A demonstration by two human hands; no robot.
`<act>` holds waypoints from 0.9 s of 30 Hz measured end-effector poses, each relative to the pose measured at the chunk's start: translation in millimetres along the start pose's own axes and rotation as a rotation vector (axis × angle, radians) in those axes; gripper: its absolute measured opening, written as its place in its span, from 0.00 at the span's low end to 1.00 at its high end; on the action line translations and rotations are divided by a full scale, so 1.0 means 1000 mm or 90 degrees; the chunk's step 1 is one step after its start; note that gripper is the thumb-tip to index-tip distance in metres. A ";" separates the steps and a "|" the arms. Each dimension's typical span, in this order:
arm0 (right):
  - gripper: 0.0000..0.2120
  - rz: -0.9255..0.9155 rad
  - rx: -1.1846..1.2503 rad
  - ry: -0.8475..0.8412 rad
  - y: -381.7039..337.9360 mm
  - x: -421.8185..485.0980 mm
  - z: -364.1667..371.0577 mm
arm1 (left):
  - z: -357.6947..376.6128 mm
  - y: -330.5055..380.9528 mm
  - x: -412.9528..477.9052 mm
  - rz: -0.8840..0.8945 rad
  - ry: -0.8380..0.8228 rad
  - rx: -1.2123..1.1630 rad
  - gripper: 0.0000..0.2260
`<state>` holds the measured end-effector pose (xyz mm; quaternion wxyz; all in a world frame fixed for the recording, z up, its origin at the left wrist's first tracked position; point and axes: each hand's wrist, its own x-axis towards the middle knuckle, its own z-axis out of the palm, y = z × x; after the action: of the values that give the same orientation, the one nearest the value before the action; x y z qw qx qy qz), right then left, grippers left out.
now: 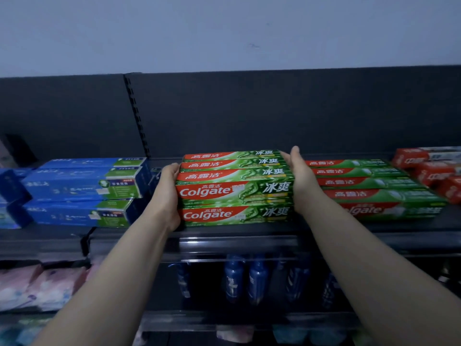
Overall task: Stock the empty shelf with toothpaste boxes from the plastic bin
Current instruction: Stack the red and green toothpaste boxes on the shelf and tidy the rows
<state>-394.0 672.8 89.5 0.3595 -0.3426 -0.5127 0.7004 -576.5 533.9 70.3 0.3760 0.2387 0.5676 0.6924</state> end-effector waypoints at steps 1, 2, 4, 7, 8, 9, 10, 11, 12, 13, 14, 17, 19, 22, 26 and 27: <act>0.25 -0.017 -0.035 -0.007 -0.001 -0.001 0.000 | 0.001 0.001 -0.003 0.012 -0.006 0.009 0.21; 0.27 -0.041 -0.074 -0.023 -0.003 -0.005 -0.002 | 0.000 0.000 -0.005 0.039 -0.011 0.031 0.20; 0.31 -0.102 -0.141 -0.047 0.003 -0.006 -0.010 | -0.005 -0.001 -0.010 0.123 -0.033 0.100 0.23; 0.40 -0.194 -0.366 -0.111 0.013 -0.006 -0.023 | -0.016 -0.002 -0.007 0.174 -0.084 0.229 0.47; 0.45 -0.186 -0.389 -0.126 0.015 -0.008 -0.024 | -0.018 -0.003 -0.005 0.160 -0.100 0.222 0.50; 0.49 -0.170 -0.379 -0.131 0.017 -0.008 -0.025 | -0.019 -0.003 -0.003 0.150 -0.108 0.207 0.49; 0.52 -0.165 -0.356 -0.135 0.019 -0.009 -0.025 | -0.018 -0.003 -0.003 0.142 -0.114 0.189 0.46; 0.54 -0.159 -0.342 -0.141 0.019 -0.008 -0.025 | -0.017 -0.002 -0.002 0.136 -0.116 0.178 0.44; 0.54 -0.158 -0.348 -0.147 0.017 -0.010 -0.025 | -0.016 -0.001 -0.001 0.133 -0.119 0.178 0.41; 0.55 -0.157 -0.372 -0.151 0.016 -0.011 -0.026 | -0.015 0.001 -0.002 0.128 -0.125 0.182 0.40; 0.56 -0.154 -0.405 -0.155 0.014 -0.011 -0.028 | -0.017 0.002 -0.003 0.121 -0.133 0.186 0.42; 0.59 -0.141 -0.465 -0.196 0.010 -0.013 -0.034 | -0.026 0.003 0.000 0.102 -0.194 0.226 0.56; 0.59 -0.139 -0.480 -0.205 0.008 -0.014 -0.036 | -0.031 0.000 0.001 0.093 -0.229 0.294 0.59; 0.58 -0.141 -0.477 -0.200 0.009 -0.016 -0.037 | -0.034 0.002 0.003 0.082 -0.254 0.372 0.61; 0.56 -0.189 -0.468 -0.167 0.017 -0.013 -0.038 | -0.033 0.005 0.003 0.086 -0.235 0.404 0.60; 0.56 -0.192 -0.463 -0.162 0.018 -0.013 -0.038 | -0.034 0.004 0.003 0.091 -0.230 0.401 0.59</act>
<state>-358.2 675.9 64.7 0.2473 -0.2793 -0.8117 0.4495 -604.6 515.6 65.4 0.3287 0.5000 0.6596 0.4549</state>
